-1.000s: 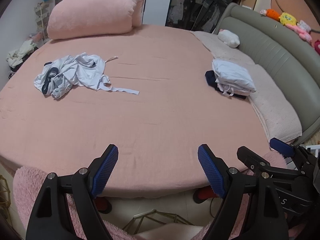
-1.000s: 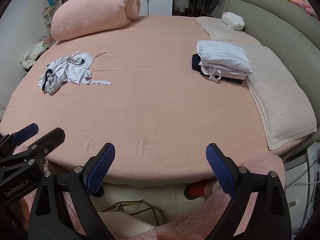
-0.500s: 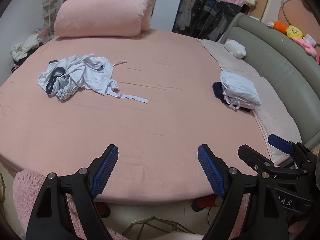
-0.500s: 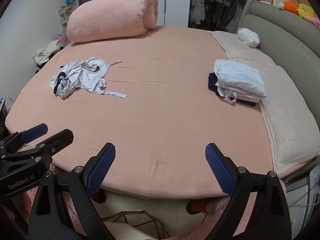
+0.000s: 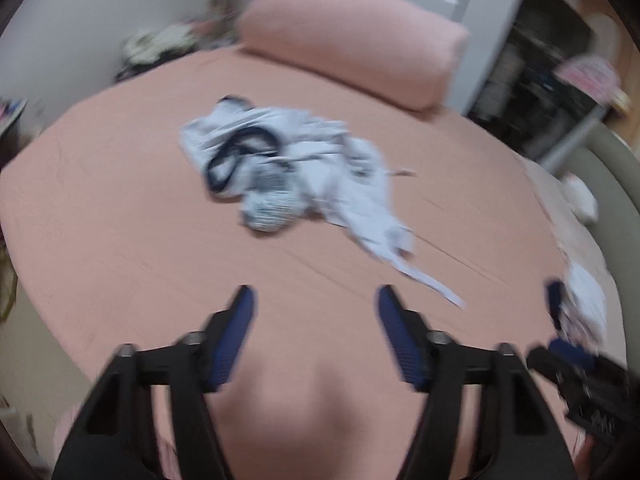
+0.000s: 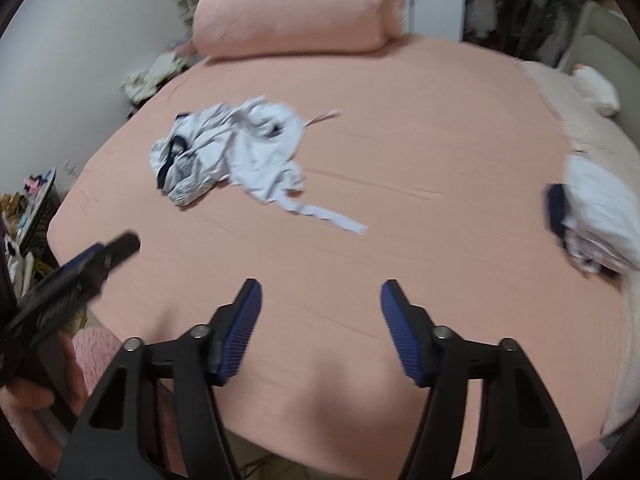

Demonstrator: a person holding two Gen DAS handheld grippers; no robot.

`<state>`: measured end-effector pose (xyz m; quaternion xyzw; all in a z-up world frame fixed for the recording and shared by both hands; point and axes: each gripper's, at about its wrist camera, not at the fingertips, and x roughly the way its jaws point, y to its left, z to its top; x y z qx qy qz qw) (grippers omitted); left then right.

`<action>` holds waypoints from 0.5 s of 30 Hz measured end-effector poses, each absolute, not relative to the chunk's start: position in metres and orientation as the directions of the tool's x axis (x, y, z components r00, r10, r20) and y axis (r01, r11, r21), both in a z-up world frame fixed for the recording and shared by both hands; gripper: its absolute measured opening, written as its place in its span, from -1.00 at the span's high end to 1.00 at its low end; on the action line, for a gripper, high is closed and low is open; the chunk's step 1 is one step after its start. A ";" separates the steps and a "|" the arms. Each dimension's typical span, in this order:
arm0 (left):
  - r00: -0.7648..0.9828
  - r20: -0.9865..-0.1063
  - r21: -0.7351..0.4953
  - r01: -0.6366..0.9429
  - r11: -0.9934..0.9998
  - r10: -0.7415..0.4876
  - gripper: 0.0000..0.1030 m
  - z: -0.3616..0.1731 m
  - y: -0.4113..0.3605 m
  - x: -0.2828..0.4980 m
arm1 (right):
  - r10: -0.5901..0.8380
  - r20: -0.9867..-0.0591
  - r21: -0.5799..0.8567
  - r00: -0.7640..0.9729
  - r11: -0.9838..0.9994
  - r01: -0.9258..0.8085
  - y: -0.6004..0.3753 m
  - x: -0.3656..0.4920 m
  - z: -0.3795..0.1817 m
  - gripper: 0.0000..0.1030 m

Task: Fold clothes
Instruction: 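Move both grippers toward the crumpled clothes pile on the bed, then grasp the light-blue cat-print pajama pants with both grippers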

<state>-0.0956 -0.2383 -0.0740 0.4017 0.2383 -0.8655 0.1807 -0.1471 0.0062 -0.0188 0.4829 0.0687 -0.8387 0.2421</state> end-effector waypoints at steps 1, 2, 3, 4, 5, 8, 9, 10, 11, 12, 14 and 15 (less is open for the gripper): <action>-0.594 -0.796 -0.277 0.525 -0.805 -0.114 0.15 -0.087 -0.253 -0.104 | -0.346 -0.849 0.123 -0.398 -0.864 0.489 -0.010 -0.154 -0.026 0.00; -0.580 -0.808 -0.286 0.542 -0.790 -0.105 0.19 -0.098 -0.266 -0.112 | -0.353 -0.855 0.128 -0.380 -0.854 0.505 -0.027 -0.161 -0.032 0.11; -0.571 -0.815 -0.297 0.556 -0.776 -0.097 0.25 -0.108 -0.277 -0.118 | -0.357 -0.859 0.129 -0.367 -0.845 0.520 -0.042 -0.167 -0.038 0.24; -0.566 -0.820 -0.312 0.565 -0.763 -0.083 0.26 -0.118 -0.288 -0.124 | -0.360 -0.863 0.128 -0.355 -0.834 0.536 -0.058 -0.172 -0.044 0.30; -0.565 -0.822 -0.331 0.572 -0.750 -0.069 0.26 -0.127 -0.298 -0.129 | -0.363 -0.866 0.126 -0.343 -0.823 0.554 -0.075 -0.178 -0.051 0.35; -0.578 -0.816 -0.377 0.564 -0.734 -0.025 0.21 -0.143 -0.317 -0.140 | -0.362 -0.880 0.134 -0.307 -0.811 0.570 -0.117 -0.195 -0.072 0.36; -0.586 -0.810 -0.395 0.549 -0.736 -0.003 0.19 -0.146 -0.322 -0.145 | -0.362 -0.884 0.141 -0.295 -0.809 0.571 -0.129 -0.201 -0.079 0.36; -0.594 -0.805 -0.408 0.531 -0.743 0.017 0.17 -0.149 -0.327 -0.150 | -0.368 -0.886 0.153 -0.283 -0.807 0.571 -0.139 -0.206 -0.085 0.36; -0.601 -0.799 -0.420 0.513 -0.748 0.036 0.13 -0.151 -0.331 -0.156 | -0.372 -0.888 0.163 -0.272 -0.806 0.569 -0.148 -0.211 -0.091 0.36; -0.607 -0.792 -0.433 0.495 -0.753 0.056 -0.01 -0.153 -0.335 -0.162 | -0.374 -0.889 0.171 -0.262 -0.806 0.567 -0.158 -0.216 -0.097 0.36; -0.616 -0.782 -0.455 0.459 -0.763 0.097 -0.04 -0.160 -0.342 -0.173 | -0.376 -0.895 0.188 -0.238 -0.804 0.564 -0.175 -0.226 -0.109 0.34; -0.612 -0.782 -0.462 0.442 -0.769 0.118 -0.04 -0.166 -0.344 -0.180 | -0.381 -0.896 0.197 -0.228 -0.802 0.564 -0.181 -0.229 -0.114 0.32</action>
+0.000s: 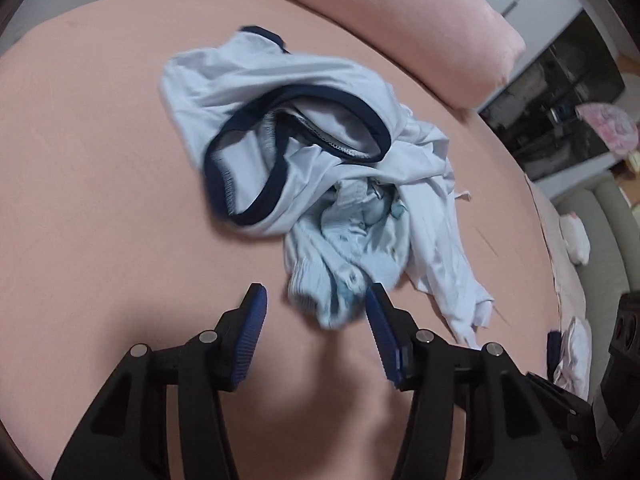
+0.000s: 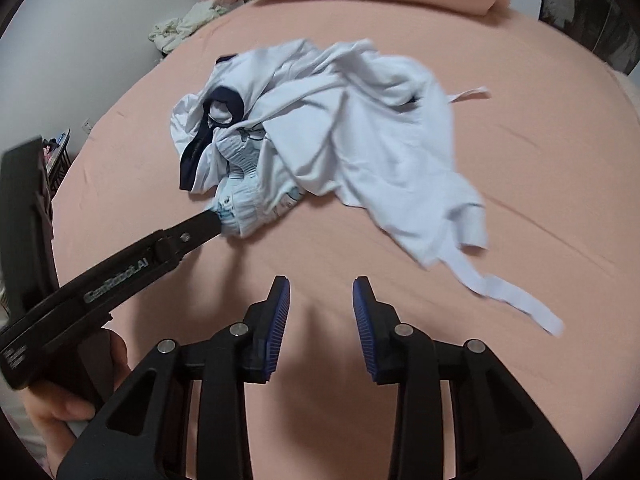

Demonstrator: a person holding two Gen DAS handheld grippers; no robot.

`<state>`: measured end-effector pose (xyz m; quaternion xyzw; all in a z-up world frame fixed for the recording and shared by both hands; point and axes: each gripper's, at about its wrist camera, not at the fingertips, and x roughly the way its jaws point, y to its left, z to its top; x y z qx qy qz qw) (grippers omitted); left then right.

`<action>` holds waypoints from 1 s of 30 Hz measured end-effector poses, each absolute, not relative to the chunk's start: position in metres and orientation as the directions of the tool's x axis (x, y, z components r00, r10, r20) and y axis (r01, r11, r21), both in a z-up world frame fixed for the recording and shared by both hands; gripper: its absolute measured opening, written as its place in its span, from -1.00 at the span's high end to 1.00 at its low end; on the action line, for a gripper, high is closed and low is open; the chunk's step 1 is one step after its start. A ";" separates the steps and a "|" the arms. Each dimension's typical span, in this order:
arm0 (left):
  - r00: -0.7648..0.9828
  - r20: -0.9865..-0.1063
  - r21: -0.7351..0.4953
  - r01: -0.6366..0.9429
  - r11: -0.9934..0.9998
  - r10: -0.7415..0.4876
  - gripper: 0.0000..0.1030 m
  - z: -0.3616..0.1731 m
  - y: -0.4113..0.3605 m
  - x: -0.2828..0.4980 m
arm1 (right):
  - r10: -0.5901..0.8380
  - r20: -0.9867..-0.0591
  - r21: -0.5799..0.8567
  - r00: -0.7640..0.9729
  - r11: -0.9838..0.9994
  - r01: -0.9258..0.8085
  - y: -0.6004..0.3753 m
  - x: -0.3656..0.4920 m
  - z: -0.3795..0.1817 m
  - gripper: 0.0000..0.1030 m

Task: Fold clothes
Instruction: 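Grasp the light-blue cat-print pajama pants with both grippers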

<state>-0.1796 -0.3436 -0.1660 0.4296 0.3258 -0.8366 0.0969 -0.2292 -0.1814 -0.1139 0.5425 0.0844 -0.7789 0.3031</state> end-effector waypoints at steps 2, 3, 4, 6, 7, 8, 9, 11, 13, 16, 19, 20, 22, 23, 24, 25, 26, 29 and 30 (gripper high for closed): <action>-0.613 -0.778 -0.469 0.415 -0.780 0.142 0.15 -0.173 -0.343 -0.186 | -0.386 -0.896 0.203 -0.220 -0.795 0.571 -0.195 -0.235 -0.122 0.22; -0.613 -0.776 -0.468 0.407 -0.785 0.145 0.46 -0.175 -0.343 -0.187 | -0.389 -0.895 0.201 -0.218 -0.789 0.580 -0.201 -0.236 -0.125 0.15; -0.615 -0.775 -0.466 0.402 -0.788 0.145 0.56 -0.174 -0.342 -0.187 | -0.392 -0.896 0.201 -0.211 -0.778 0.595 -0.207 -0.236 -0.130 0.14; -0.624 -0.767 -0.474 0.390 -0.789 0.152 0.68 -0.172 -0.342 -0.186 | -0.400 -0.899 0.210 -0.180 -0.754 0.623 -0.220 -0.236 -0.141 0.13; -0.628 -0.763 -0.480 0.389 -0.786 0.155 0.68 -0.172 -0.342 -0.185 | -0.404 -0.899 0.219 -0.169 -0.749 0.625 -0.224 -0.237 -0.146 0.13; -0.632 -0.759 -0.488 0.393 -0.779 0.156 0.70 -0.172 -0.344 -0.184 | -0.409 -0.896 0.224 -0.174 -0.754 0.617 -0.228 -0.239 -0.149 0.13; -0.637 -0.754 -0.500 0.398 -0.769 0.160 0.70 -0.172 -0.347 -0.183 | -0.415 -0.891 0.229 -0.184 -0.762 0.606 -0.230 -0.241 -0.152 0.11; -0.649 -0.740 -0.531 0.406 -0.744 0.174 0.70 -0.174 -0.354 -0.182 | -0.416 -0.886 0.218 -0.207 -0.765 0.605 -0.237 -0.241 -0.152 0.03; -0.654 -0.733 -0.550 0.408 -0.729 0.187 0.72 -0.178 -0.357 -0.182 | -0.416 -0.879 0.200 -0.234 -0.766 0.611 -0.244 -0.240 -0.151 0.00; -0.649 -0.703 -0.625 0.367 -0.689 0.292 0.73 -0.188 -0.356 -0.190 | -0.421 -0.873 0.177 -0.246 -0.744 0.644 -0.251 -0.240 -0.150 0.73; -0.654 -0.669 -0.669 0.323 -0.670 0.353 0.74 -0.188 -0.347 -0.197 | -0.421 -0.869 0.173 -0.261 -0.752 0.636 -0.238 -0.241 -0.139 0.96; -0.656 -0.665 -0.664 0.301 -0.684 0.357 0.74 -0.182 -0.338 -0.199 | -0.419 -0.865 0.168 -0.275 -0.758 0.630 -0.231 -0.241 -0.134 0.96; -0.660 -0.656 -0.655 0.257 -0.711 0.366 0.75 -0.172 -0.322 -0.202 | -0.416 -0.858 0.157 -0.302 -0.771 0.617 -0.217 -0.240 -0.123 0.97; -0.661 -0.651 -0.650 0.232 -0.724 0.373 0.75 -0.167 -0.313 -0.203 | -0.414 -0.854 0.151 -0.315 -0.777 0.611 -0.210 -0.240 -0.117 0.97; -0.662 -0.646 -0.645 0.208 -0.736 0.380 0.75 -0.162 -0.305 -0.204 | -0.406 -0.853 0.142 -0.326 -0.784 0.604 -0.203 -0.240 -0.113 0.97; -0.661 -0.646 -0.633 0.187 -0.751 0.381 0.75 -0.157 -0.298 -0.204 | -0.397 -0.854 0.131 -0.337 -0.791 0.598 -0.196 -0.240 -0.108 0.97; -0.659 -0.652 -0.615 0.170 -0.770 0.374 0.75 -0.150 -0.293 -0.202 | -0.391 -0.852 0.123 -0.347 -0.795 0.594 -0.191 -0.236 -0.104 0.98; -0.657 -0.664 -0.584 0.154 -0.797 0.359 0.75 -0.139 -0.287 -0.193 | -0.388 -0.850 0.135 -0.356 -0.814 0.565 -0.156 -0.219 -0.089 0.98; -0.656 -0.666 -0.583 0.161 -0.796 0.355 0.75 -0.138 -0.288 -0.188 | -0.387 -0.851 0.142 -0.356 -0.820 0.554 -0.144 -0.215 -0.084 0.98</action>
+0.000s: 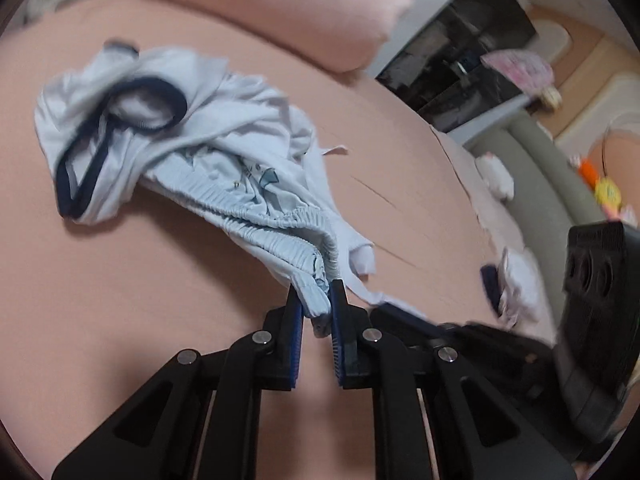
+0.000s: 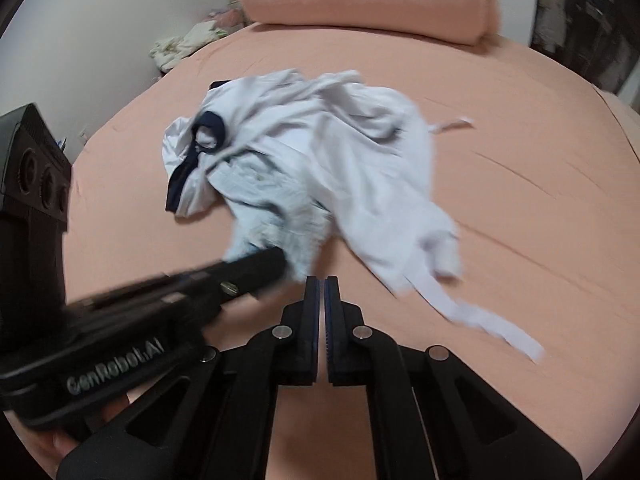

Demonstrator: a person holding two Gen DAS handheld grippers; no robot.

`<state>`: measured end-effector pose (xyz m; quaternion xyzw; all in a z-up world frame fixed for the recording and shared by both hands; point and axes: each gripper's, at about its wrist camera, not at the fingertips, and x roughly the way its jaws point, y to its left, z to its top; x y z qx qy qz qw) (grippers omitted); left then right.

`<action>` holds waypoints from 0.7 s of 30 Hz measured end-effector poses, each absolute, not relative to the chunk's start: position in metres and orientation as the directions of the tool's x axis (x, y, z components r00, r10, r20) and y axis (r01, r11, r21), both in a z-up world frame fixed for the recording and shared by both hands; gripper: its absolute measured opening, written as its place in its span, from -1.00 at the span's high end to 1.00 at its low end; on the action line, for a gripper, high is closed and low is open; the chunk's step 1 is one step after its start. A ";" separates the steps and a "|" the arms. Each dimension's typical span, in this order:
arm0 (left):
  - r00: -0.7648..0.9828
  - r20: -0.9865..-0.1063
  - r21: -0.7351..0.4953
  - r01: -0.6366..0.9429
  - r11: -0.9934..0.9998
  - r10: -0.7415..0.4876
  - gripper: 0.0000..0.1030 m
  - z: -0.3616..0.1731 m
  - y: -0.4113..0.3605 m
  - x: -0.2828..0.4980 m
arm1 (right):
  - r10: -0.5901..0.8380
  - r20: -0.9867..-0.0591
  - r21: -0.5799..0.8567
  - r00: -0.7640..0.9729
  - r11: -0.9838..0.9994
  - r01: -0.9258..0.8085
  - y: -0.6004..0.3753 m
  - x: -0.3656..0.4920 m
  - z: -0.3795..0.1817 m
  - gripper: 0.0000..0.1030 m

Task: Fold clothes
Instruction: 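Grasp the light-blue cat-print pajama pants with both grippers, then lift the pants with both grippers and shake them out flat onto the bed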

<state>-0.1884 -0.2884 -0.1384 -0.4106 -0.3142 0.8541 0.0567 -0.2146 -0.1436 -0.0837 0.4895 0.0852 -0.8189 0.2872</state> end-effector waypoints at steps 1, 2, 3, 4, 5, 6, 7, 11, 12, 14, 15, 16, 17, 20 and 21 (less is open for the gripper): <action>-0.656 -0.668 -0.583 0.168 -0.795 0.351 0.75 -0.138 -0.289 -0.184 | -0.389 -0.849 0.149 -0.357 -0.825 0.545 -0.134 -0.211 -0.082 0.98; -0.656 -0.670 -0.583 0.175 -0.794 0.347 0.75 -0.137 -0.290 -0.179 | -0.398 -0.850 0.163 -0.346 -0.823 0.545 -0.126 -0.209 -0.082 0.98; -0.654 -0.671 -0.590 0.185 -0.786 0.350 0.76 -0.139 -0.292 -0.176 | -0.408 -0.851 0.179 -0.329 -0.817 0.548 -0.119 -0.208 -0.082 0.97; -0.651 -0.669 -0.602 0.192 -0.775 0.359 0.76 -0.142 -0.292 -0.175 | -0.408 -0.853 0.186 -0.324 -0.819 0.542 -0.113 -0.209 -0.081 0.97; -0.650 -0.668 -0.607 0.192 -0.771 0.363 0.76 -0.142 -0.287 -0.174 | -0.405 -0.857 0.191 -0.318 -0.823 0.534 -0.110 -0.212 -0.083 0.96; -0.651 -0.661 -0.613 0.183 -0.769 0.372 0.76 -0.141 -0.283 -0.173 | -0.405 -0.861 0.201 -0.309 -0.828 0.523 -0.108 -0.213 -0.082 0.93; -0.655 -0.652 -0.617 0.165 -0.770 0.382 0.76 -0.139 -0.278 -0.168 | -0.418 -0.858 0.222 -0.298 -0.827 0.517 -0.107 -0.213 -0.081 0.90; -0.645 -0.651 -0.610 0.131 -0.781 0.400 0.77 -0.143 -0.267 -0.142 | -0.481 -0.846 0.310 -0.229 -0.794 0.523 -0.110 -0.212 -0.081 0.32; -0.637 -0.645 -0.632 0.133 -0.764 0.423 0.76 -0.151 -0.267 -0.134 | -0.490 -0.845 0.322 -0.214 -0.786 0.528 -0.110 -0.212 -0.082 0.23; -0.598 -0.656 -0.663 0.165 -0.731 0.460 0.76 -0.174 -0.275 -0.124 | -0.511 -0.845 0.362 -0.157 -0.763 0.536 -0.117 -0.215 -0.085 -0.16; -0.587 -0.661 -0.665 0.169 -0.728 0.468 0.76 -0.180 -0.279 -0.124 | -0.513 -0.847 0.371 -0.140 -0.758 0.537 -0.121 -0.217 -0.087 -0.19; -0.581 -0.658 -0.672 0.166 -0.722 0.479 0.76 -0.185 -0.282 -0.124 | -0.513 -0.849 0.375 -0.128 -0.755 0.538 -0.126 -0.218 -0.090 -0.19; -0.584 -0.643 -0.686 0.153 -0.712 0.494 0.76 -0.186 -0.285 -0.123 | -0.503 -0.855 0.361 -0.128 -0.753 0.550 -0.133 -0.219 -0.093 -0.19; -0.585 -0.616 -0.709 0.118 -0.696 0.528 0.75 -0.191 -0.289 -0.122 | -0.404 -0.906 0.263 -0.125 -0.770 0.581 -0.162 -0.227 -0.117 -0.19; -0.573 -0.631 -0.694 0.116 -0.711 0.523 0.75 -0.193 -0.287 -0.125 | -0.383 -0.917 0.257 -0.107 -0.777 0.575 -0.169 -0.232 -0.128 -0.19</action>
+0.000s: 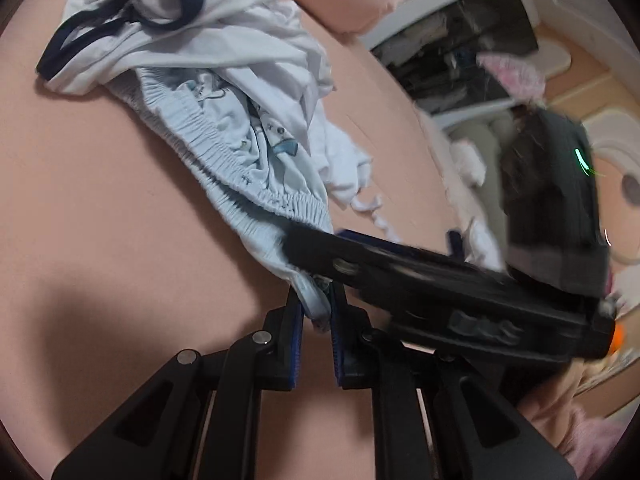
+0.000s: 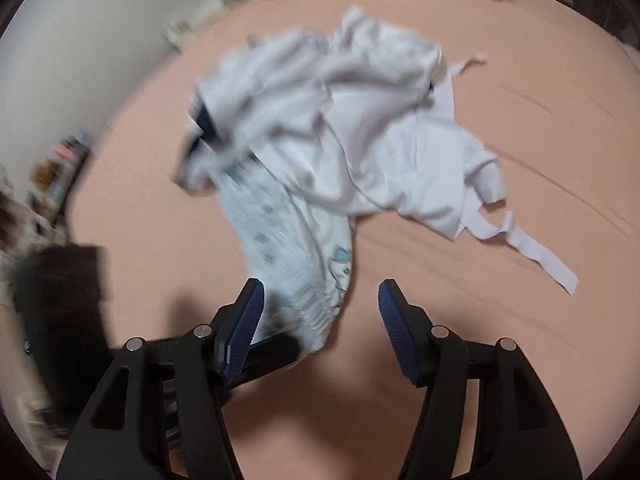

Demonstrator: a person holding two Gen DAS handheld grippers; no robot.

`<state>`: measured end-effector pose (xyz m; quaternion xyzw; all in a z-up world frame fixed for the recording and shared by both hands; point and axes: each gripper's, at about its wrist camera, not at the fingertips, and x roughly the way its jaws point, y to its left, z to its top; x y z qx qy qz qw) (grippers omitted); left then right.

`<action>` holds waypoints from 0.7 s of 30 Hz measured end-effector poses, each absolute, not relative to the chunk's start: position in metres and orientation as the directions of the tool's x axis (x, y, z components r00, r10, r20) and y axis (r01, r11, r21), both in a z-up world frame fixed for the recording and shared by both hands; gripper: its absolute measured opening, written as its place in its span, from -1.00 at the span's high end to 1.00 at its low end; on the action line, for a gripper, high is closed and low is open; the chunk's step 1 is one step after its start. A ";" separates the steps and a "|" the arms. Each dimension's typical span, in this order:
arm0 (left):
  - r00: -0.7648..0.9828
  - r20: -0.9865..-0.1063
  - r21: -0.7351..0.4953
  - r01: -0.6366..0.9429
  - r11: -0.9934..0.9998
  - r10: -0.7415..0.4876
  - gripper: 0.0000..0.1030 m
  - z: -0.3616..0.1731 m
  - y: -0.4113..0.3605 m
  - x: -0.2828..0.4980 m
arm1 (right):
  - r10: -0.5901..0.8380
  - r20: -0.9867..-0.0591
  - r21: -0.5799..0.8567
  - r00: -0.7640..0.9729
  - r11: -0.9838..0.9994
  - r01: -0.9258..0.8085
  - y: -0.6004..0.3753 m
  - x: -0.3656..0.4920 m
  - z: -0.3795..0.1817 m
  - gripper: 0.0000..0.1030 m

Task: Fold clothes
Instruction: 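Lift the pants with both grippers and shake them out flat onto the bed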

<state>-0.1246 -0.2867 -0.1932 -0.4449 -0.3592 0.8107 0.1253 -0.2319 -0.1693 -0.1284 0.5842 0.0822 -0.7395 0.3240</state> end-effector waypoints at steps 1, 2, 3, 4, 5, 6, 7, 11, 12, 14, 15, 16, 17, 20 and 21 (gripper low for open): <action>-0.566 -0.631 -0.698 0.116 -0.707 0.530 0.74 -0.194 -0.287 -0.128 | -0.385 -0.919 0.275 -0.085 -0.781 0.561 -0.174 -0.238 -0.137 -0.19; -0.562 -0.623 -0.710 0.114 -0.695 0.545 0.70 -0.195 -0.288 -0.132 | -0.393 -0.918 0.299 -0.062 -0.785 0.543 -0.178 -0.244 -0.144 -0.19; -0.556 -0.613 -0.724 0.113 -0.680 0.561 0.52 -0.195 -0.291 -0.138 | -0.399 -0.916 0.317 -0.043 -0.786 0.531 -0.182 -0.250 -0.151 -0.08; -0.548 -0.610 -0.734 0.119 -0.669 0.572 0.43 -0.196 -0.297 -0.144 | -0.403 -0.914 0.322 -0.042 -0.785 0.529 -0.185 -0.255 -0.154 0.07; -0.547 -0.621 -0.728 0.138 -0.671 0.561 0.39 -0.196 -0.303 -0.149 | -0.408 -0.912 0.321 -0.050 -0.783 0.533 -0.188 -0.261 -0.151 0.59; -0.560 -0.637 -0.712 0.163 -0.684 0.530 0.22 -0.195 -0.312 -0.152 | -0.413 -0.909 0.320 -0.058 -0.780 0.538 -0.192 -0.268 -0.148 0.86; -0.576 -0.653 -0.691 0.187 -0.699 0.491 0.08 -0.191 -0.319 -0.152 | -0.413 -0.907 0.308 -0.084 -0.786 0.536 -0.193 -0.274 -0.142 0.86; -0.685 -0.587 -0.753 0.268 -0.601 0.431 -0.12 -0.184 -0.355 -0.150 | -0.357 -0.896 0.168 -0.263 -0.822 0.545 -0.190 -0.295 -0.117 0.89; -0.704 -0.569 -0.778 0.294 -0.556 0.424 -0.35 -0.188 -0.361 -0.155 | -0.336 -0.895 0.127 -0.294 -0.823 0.554 -0.189 -0.297 -0.114 0.89; -0.711 -0.570 -0.794 0.348 -0.499 0.412 -0.47 -0.201 -0.368 -0.172 | -0.302 -0.889 0.058 -0.345 -0.821 0.569 -0.191 -0.300 -0.111 0.89; -0.709 -0.579 -0.789 0.364 -0.496 0.401 -0.47 -0.206 -0.369 -0.181 | -0.291 -0.886 0.034 -0.361 -0.817 0.575 -0.192 -0.300 -0.112 0.89; -0.706 -0.594 -0.773 0.368 -0.517 0.385 -0.45 -0.208 -0.368 -0.190 | -0.281 -0.882 0.010 -0.378 -0.814 0.581 -0.194 -0.299 -0.112 0.90; -0.703 -0.608 -0.756 0.372 -0.539 0.368 -0.41 -0.210 -0.368 -0.198 | -0.285 -0.875 0.009 -0.390 -0.816 0.577 -0.195 -0.301 -0.111 0.90; -0.709 -0.600 -0.734 0.304 -0.608 0.370 0.90 -0.195 -0.360 -0.213 | -0.287 -0.843 -0.024 -0.455 -0.824 0.566 -0.196 -0.304 -0.101 0.90; -0.722 -0.590 -0.721 0.270 -0.638 0.361 0.90 -0.183 -0.354 -0.217 | -0.269 -0.842 -0.057 -0.468 -0.818 0.572 -0.199 -0.309 -0.099 0.91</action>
